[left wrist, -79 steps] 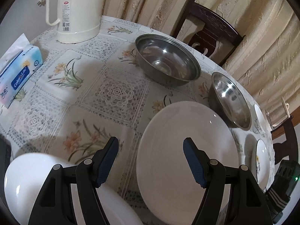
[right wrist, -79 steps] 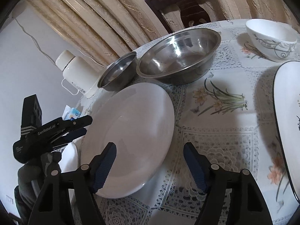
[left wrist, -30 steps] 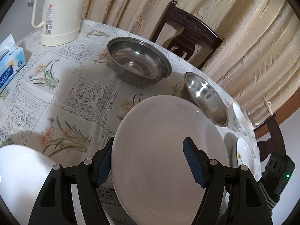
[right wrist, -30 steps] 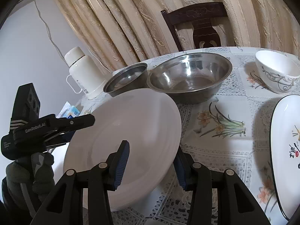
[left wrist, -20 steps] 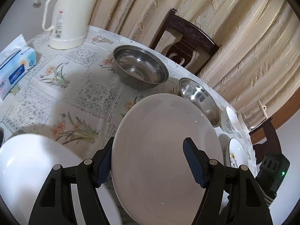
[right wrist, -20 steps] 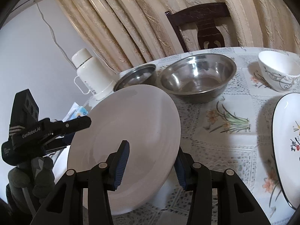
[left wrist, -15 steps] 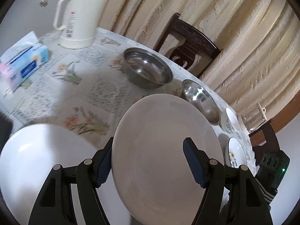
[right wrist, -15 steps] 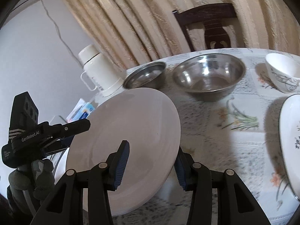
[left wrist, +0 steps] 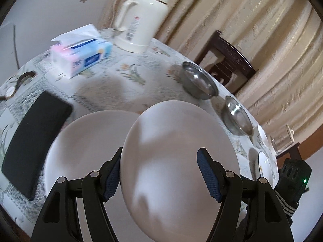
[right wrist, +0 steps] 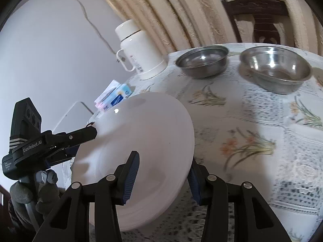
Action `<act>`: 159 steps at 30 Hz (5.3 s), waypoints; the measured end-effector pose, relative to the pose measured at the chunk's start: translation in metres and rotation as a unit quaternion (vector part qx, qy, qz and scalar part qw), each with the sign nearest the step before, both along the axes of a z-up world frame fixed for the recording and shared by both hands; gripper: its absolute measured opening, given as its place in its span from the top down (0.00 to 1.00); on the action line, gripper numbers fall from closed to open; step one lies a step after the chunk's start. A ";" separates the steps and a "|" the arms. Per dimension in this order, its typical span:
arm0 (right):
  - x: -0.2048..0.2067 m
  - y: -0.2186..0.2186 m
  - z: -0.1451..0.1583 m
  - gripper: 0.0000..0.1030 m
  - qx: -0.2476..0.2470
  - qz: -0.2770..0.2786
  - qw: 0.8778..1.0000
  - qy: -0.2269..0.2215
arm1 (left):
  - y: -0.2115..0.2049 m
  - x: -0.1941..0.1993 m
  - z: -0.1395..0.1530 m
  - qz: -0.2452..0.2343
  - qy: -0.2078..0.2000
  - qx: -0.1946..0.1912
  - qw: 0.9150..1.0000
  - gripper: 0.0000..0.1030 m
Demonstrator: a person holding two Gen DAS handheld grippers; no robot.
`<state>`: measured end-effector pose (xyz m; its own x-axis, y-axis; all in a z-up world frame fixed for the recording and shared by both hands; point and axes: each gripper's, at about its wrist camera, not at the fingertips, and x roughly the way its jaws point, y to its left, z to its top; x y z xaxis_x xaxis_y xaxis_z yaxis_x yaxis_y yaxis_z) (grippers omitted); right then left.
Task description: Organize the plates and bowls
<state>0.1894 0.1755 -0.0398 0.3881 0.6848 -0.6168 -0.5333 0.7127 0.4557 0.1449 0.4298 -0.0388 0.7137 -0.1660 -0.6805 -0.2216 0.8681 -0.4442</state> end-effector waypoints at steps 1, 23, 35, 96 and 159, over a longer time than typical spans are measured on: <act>-0.002 0.004 0.000 0.53 -0.002 0.004 1.000 0.000 | 0.003 -0.003 -0.001 0.003 0.000 0.000 1.000 0.30; -0.012 0.057 -0.002 0.52 -0.045 0.040 0.998 -0.025 | 0.047 -0.034 -0.012 0.040 -0.007 -0.004 0.999 0.31; -0.014 0.054 0.003 0.40 -0.047 0.019 0.997 -0.054 | 0.048 -0.032 -0.013 0.044 -0.002 0.016 0.999 0.31; -0.002 -0.093 -0.004 0.11 0.041 -0.120 0.992 -0.006 | -0.108 0.011 -0.012 -0.056 0.016 0.121 0.991 0.27; 0.043 -0.347 -0.034 0.46 -0.009 -0.317 0.948 0.030 | -0.333 0.159 -0.046 -0.199 0.056 0.063 0.976 0.38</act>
